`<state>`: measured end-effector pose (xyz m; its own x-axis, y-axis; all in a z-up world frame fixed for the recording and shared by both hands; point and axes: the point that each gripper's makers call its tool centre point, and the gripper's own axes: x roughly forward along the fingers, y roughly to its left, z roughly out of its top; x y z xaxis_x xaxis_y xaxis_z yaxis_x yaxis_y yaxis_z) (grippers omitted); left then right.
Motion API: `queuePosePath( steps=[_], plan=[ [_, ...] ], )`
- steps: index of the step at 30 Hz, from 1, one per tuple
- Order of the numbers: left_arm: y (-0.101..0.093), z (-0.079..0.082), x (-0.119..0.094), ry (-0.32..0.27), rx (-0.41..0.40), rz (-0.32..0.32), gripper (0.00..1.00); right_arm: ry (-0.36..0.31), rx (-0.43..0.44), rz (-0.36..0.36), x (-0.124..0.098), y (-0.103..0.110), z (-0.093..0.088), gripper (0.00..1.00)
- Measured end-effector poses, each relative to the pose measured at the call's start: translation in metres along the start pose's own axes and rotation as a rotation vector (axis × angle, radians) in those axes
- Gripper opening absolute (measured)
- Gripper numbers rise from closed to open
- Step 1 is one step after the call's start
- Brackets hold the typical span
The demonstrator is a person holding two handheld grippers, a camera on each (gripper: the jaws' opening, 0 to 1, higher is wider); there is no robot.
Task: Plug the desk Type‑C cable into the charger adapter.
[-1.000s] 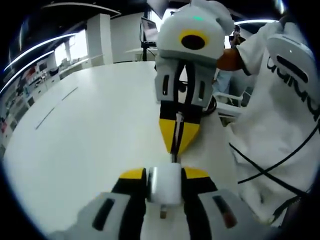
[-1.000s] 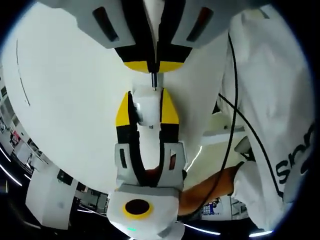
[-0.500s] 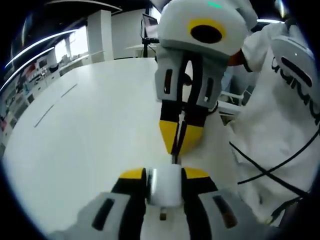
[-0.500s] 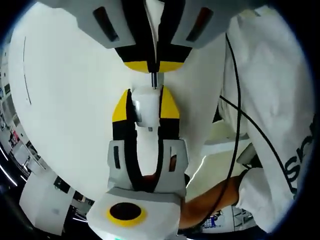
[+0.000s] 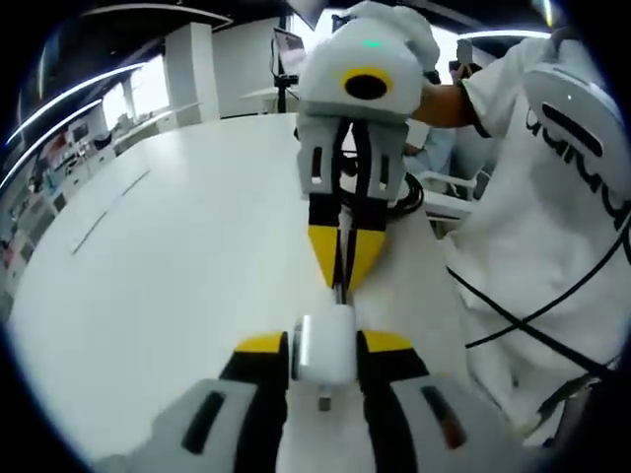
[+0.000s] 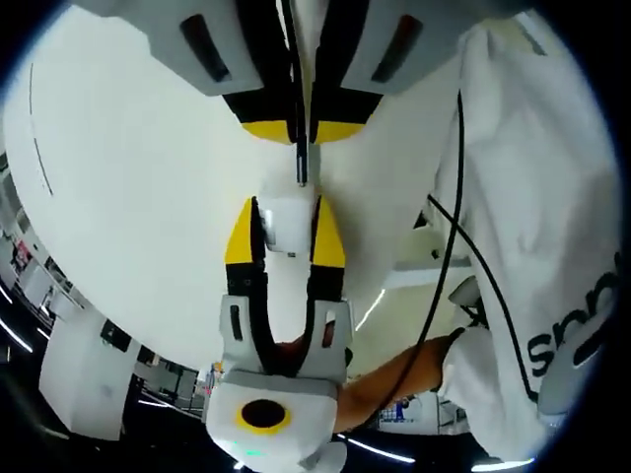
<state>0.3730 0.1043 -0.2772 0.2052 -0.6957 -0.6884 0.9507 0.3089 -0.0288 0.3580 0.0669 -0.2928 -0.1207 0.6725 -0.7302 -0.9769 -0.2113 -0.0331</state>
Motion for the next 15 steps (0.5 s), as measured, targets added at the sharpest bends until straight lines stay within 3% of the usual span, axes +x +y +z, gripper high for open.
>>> queuePosePath(
  steps=[7,15],
  plan=[
    [0.0002,-0.0048,-0.0075,-0.026,-0.02,-0.013,0.24,-0.077,0.049,0.014,0.0022,-0.0019,0.0025,0.04],
    [0.0005,-0.0036,-0.0052,-0.048,-0.022,-0.015,0.23,-0.089,0.095,-0.001,0.003,-0.0019,0.0039,0.02]
  ],
)
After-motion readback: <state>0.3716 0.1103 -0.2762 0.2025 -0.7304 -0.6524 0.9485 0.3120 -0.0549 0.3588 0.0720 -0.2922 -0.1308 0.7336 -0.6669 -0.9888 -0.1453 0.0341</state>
